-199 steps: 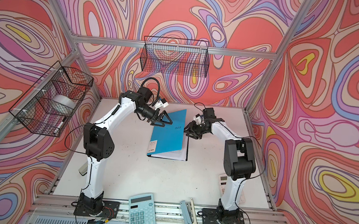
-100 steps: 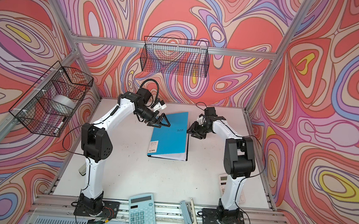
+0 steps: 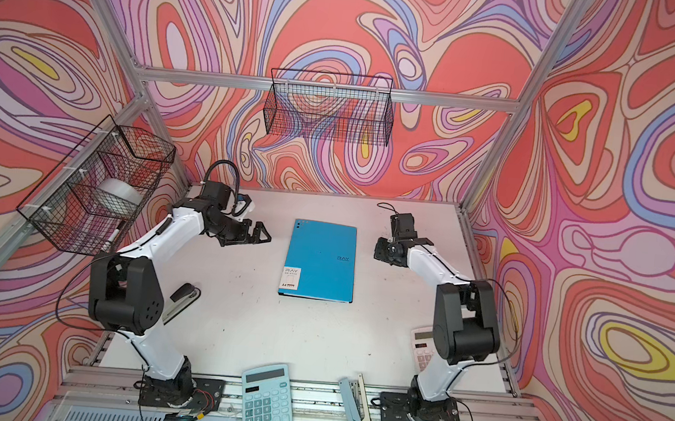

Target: Put the files into the folder

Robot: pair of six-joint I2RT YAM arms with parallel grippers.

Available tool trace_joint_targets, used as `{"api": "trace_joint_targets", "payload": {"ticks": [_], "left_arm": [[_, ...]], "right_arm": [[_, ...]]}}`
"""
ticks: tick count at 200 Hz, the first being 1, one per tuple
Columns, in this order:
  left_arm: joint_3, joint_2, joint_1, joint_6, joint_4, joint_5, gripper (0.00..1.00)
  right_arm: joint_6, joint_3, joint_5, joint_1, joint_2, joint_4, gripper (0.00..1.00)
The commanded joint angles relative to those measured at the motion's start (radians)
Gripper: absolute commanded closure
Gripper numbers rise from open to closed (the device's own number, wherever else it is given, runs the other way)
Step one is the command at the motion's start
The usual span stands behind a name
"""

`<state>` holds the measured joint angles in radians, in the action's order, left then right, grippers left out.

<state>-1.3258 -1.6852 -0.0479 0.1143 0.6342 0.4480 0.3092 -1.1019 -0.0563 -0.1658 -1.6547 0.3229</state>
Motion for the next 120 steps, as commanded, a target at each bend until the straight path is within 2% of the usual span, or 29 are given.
{"api": "trace_joint_targets", "payload": {"ticks": [1, 25, 37, 55, 63, 78, 106, 120], "left_arm": [[0.188, 0.136, 0.048, 0.052, -0.334, -0.169, 0.00], [0.486, 0.265, 0.055, 0.034, -0.732, -0.315, 0.00], [0.625, 0.312, 0.056, 0.014, -0.923, -0.340, 0.00], [0.756, 0.335, 0.057, -0.015, -1.113, -0.338, 0.00], [0.767, 0.356, 0.062, -0.020, -1.113, -0.324, 0.00], [0.838, 0.366, 0.063, -0.010, -1.231, -0.314, 0.00], [0.858, 0.430, 0.066, -0.007, -1.125, -0.276, 0.00], [0.893, 0.429, 0.069, -0.020, -1.162, -0.265, 0.00]], "right_arm": [[-0.079, 0.132, 0.101, 0.000, 0.096, -0.324, 0.47], [-0.127, 0.259, 0.162, 0.002, 0.164, -0.482, 0.44], [-0.138, 0.315, 0.182, 0.001, 0.189, -0.537, 0.42], [-0.169, 0.399, 0.230, 0.001, 0.220, -0.632, 0.41], [-0.182, 0.440, 0.263, 0.002, 0.227, -0.684, 0.41], [-0.215, 0.505, 0.317, 0.002, 0.234, -0.773, 0.41], [-0.262, 0.569, 0.331, 0.002, 0.231, -0.849, 0.41], [-0.309, 0.590, 0.344, 0.001, 0.200, -0.925, 0.41]]}}
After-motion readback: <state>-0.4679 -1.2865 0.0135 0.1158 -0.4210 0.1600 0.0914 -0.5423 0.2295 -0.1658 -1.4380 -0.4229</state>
